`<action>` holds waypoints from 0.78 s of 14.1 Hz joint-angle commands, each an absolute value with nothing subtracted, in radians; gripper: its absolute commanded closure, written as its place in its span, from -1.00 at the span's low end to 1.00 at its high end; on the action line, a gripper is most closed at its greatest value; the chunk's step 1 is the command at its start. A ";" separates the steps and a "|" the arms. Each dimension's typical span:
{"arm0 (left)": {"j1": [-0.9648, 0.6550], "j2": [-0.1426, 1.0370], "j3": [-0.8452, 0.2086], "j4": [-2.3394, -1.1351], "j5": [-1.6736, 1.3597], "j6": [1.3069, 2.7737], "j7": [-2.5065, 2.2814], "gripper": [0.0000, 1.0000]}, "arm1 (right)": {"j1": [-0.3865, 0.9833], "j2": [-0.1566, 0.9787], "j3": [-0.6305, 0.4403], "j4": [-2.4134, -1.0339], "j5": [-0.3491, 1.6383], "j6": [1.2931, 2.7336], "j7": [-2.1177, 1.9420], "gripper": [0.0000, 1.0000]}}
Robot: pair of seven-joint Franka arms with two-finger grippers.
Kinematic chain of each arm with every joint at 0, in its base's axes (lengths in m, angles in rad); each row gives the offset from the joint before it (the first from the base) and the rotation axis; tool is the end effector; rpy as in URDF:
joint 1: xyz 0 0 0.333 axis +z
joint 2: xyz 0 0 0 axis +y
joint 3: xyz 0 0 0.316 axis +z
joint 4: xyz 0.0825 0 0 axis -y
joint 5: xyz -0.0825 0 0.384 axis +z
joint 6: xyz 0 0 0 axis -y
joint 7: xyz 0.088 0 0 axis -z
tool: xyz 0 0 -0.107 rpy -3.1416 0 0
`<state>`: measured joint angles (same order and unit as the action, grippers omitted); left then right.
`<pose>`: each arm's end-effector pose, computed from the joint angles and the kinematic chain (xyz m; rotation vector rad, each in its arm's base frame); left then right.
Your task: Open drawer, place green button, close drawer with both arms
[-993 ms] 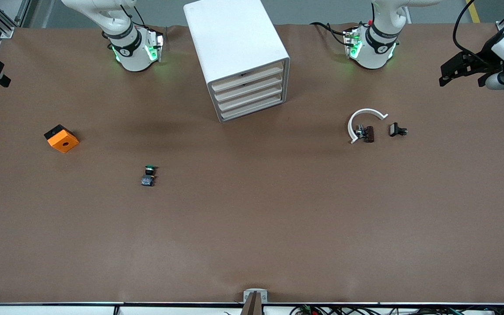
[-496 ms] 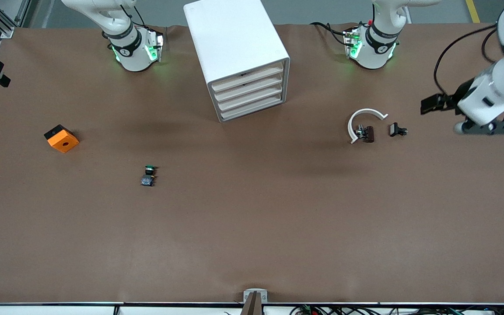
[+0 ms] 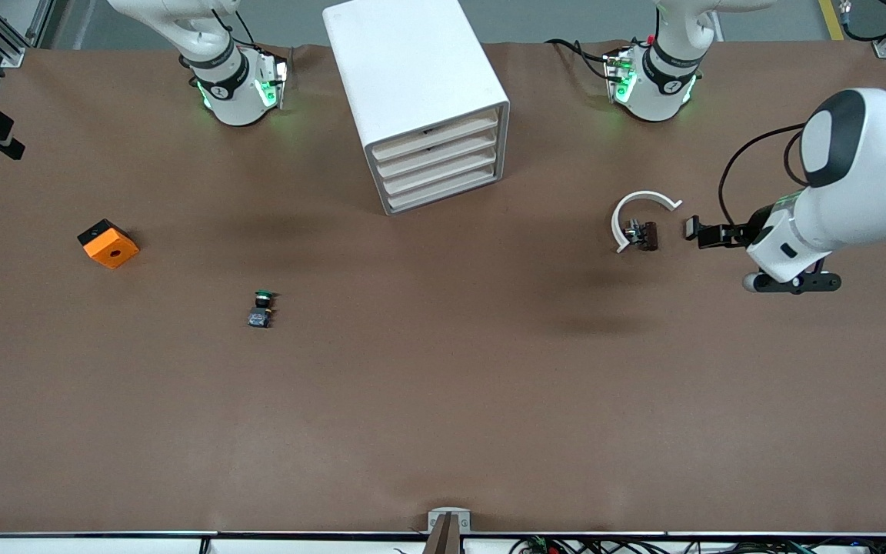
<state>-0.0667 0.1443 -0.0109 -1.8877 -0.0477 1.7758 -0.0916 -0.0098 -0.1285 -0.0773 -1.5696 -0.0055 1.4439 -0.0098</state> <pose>0.5637 -0.0478 0.4111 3.0902 0.0458 -0.4028 0.4976 -0.0472 0.6815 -3.1349 0.1214 -0.0041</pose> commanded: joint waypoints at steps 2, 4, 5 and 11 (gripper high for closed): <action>-0.188 0.254 -0.015 -1.894 -0.052 1.836 -0.338 -1.00 | -0.029 -0.117 -0.066 -1.559 -0.012 1.450 -0.023 -1.00; -0.215 0.275 -0.026 -1.890 -0.052 1.835 -0.454 -1.00 | -0.031 -0.100 -0.066 -1.554 -0.017 1.450 -0.025 -1.00; -0.221 0.287 -0.040 -1.888 -0.060 1.829 -0.512 -1.00 | -0.025 -0.092 -0.066 -1.554 -0.014 1.450 -0.020 -1.00; -0.233 0.477 -0.212 -1.746 -0.135 1.801 -1.203 -1.00 | -0.021 0.023 -0.064 -1.529 -0.015 1.448 -0.025 -1.00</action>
<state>-0.2365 0.3825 -0.1801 -1.8425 -0.1070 1.8353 -1.0501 -0.0098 -0.0149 -0.0748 -1.5626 -0.0056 1.4579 -0.0116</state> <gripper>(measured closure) 0.000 0.000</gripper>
